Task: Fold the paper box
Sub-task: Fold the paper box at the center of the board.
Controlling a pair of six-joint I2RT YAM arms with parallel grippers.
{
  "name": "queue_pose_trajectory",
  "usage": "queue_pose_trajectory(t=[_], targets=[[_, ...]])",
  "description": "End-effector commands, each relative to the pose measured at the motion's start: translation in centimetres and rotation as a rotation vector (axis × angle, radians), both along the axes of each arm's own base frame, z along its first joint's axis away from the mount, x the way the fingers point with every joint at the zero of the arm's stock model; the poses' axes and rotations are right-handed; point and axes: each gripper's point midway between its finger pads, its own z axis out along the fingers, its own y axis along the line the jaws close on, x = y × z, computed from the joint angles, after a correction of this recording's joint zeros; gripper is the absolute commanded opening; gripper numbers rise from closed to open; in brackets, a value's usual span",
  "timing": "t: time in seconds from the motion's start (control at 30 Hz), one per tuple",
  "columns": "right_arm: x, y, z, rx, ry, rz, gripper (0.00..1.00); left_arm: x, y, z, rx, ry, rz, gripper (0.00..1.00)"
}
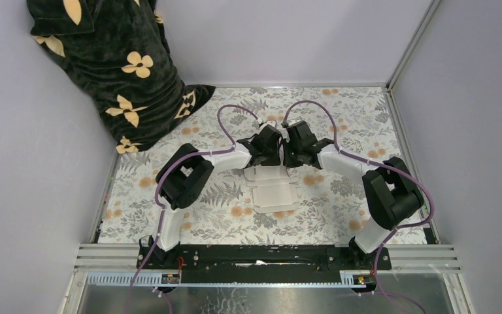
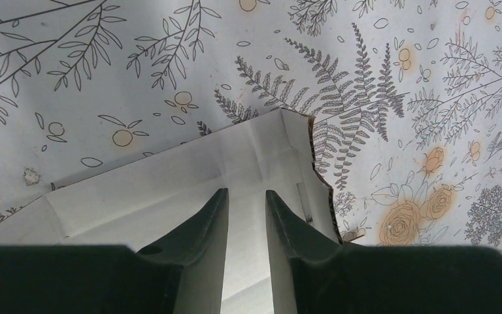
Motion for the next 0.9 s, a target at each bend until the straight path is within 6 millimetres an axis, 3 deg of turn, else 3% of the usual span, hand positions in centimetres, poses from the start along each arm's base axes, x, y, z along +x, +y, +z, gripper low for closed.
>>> queue_pose_trajectory(t=[0.0,0.1,0.17,0.23,0.33,0.43,0.57,0.7,0.87], targets=[[0.5,3.5,1.8,0.103,-0.029,0.05,0.11,-2.1,0.7,-4.2,0.081,0.082,-0.024,0.33],[0.5,2.8,2.4,0.079,-0.045,0.036,0.14,-2.2,0.7,-4.3,0.084,0.08,-0.026,0.33],[0.4,1.9,3.0,0.044,-0.058,0.018,0.33,-2.2,0.8,-4.3,0.088,0.079,-0.028,0.33],[0.4,0.6,3.7,0.0,-0.08,-0.011,0.37,-2.1,0.9,-4.2,0.093,0.076,-0.028,0.33],[0.0,-1.3,4.9,-0.044,-0.123,-0.054,0.52,-2.1,1.1,-4.2,0.099,0.073,-0.026,0.33],[-0.9,-2.7,5.4,-0.059,-0.142,-0.088,0.57,-2.2,1.2,-4.3,0.103,0.074,-0.029,0.33],[-2.9,-3.7,3.9,-0.056,-0.102,-0.11,0.57,-2.3,1.4,-4.4,0.106,0.073,-0.032,0.33],[-5.1,-3.9,1.2,-0.001,-0.023,-0.107,0.47,-2.3,1.3,-4.3,0.102,0.072,-0.033,0.33],[-6.5,-4.3,-1.3,0.142,0.053,-0.134,0.43,-2.5,1.4,-4.6,0.099,0.078,-0.036,0.33]])
